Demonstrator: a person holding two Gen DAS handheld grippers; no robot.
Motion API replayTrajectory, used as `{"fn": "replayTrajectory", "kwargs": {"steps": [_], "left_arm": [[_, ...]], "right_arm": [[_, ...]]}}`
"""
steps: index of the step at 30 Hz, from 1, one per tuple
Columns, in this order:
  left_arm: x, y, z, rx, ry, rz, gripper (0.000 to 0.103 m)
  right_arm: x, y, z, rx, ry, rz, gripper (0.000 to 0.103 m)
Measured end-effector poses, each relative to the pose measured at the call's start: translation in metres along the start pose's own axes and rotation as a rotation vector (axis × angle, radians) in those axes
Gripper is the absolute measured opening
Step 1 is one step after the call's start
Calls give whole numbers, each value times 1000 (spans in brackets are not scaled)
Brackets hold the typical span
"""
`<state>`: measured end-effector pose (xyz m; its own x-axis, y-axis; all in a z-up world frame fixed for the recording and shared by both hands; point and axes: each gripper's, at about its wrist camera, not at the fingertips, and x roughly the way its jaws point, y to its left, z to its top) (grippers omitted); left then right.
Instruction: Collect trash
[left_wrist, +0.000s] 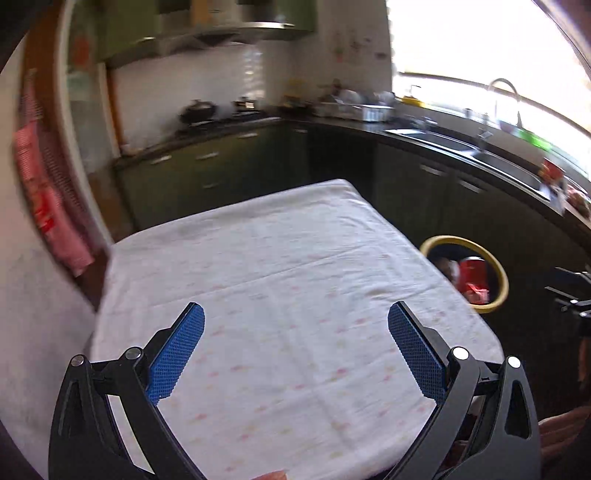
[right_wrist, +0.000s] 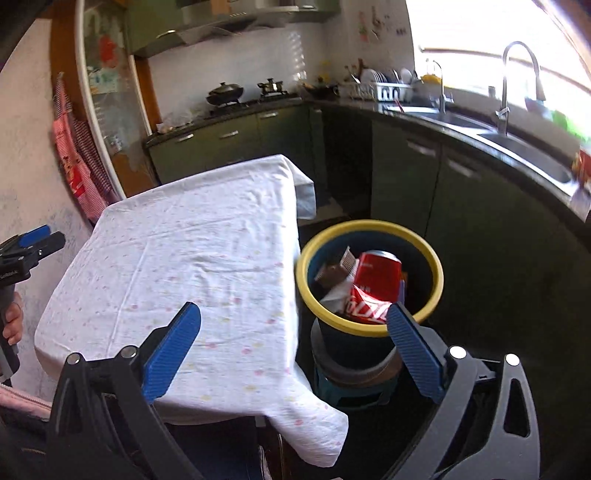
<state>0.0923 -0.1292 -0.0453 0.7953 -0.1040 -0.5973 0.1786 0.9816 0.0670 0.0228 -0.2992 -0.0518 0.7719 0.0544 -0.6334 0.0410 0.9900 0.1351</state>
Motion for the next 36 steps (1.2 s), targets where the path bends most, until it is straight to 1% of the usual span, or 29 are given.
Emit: {"fn": "replayTrajectory", "kwargs": {"steps": [2, 5, 8, 12, 15, 21, 27, 36], "left_arm": [[-22, 23, -12, -52, -12, 31, 98], [-45, 40, -24, -103, -30, 54, 98], [-56, 51, -29, -147, -39, 25, 98], [-63, 51, -32, -160, -53, 10, 98], [-67, 50, -34, -164, -60, 8, 98], [-69, 48, -35, -161, -59, 9, 98], [-65, 45, -34, -148, -52, 8, 98], [-64, 43, -35, -138, -52, -1, 98]], "right_arm": [[-13, 13, 3, -33, -32, -10, 96], [-30, 25, 6, -60, -75, -15, 96], [-41, 34, 10, -70, -111, -20, 96], [-47, 43, 13, -92, -136, -51, 96], [-49, 45, 13, -97, -144, -50, 96], [-48, 43, 12, -94, -144, -62, 96], [-44, 44, 12, -99, -134, -61, 96], [-45, 45, 13, -103, -142, -62, 96]]}}
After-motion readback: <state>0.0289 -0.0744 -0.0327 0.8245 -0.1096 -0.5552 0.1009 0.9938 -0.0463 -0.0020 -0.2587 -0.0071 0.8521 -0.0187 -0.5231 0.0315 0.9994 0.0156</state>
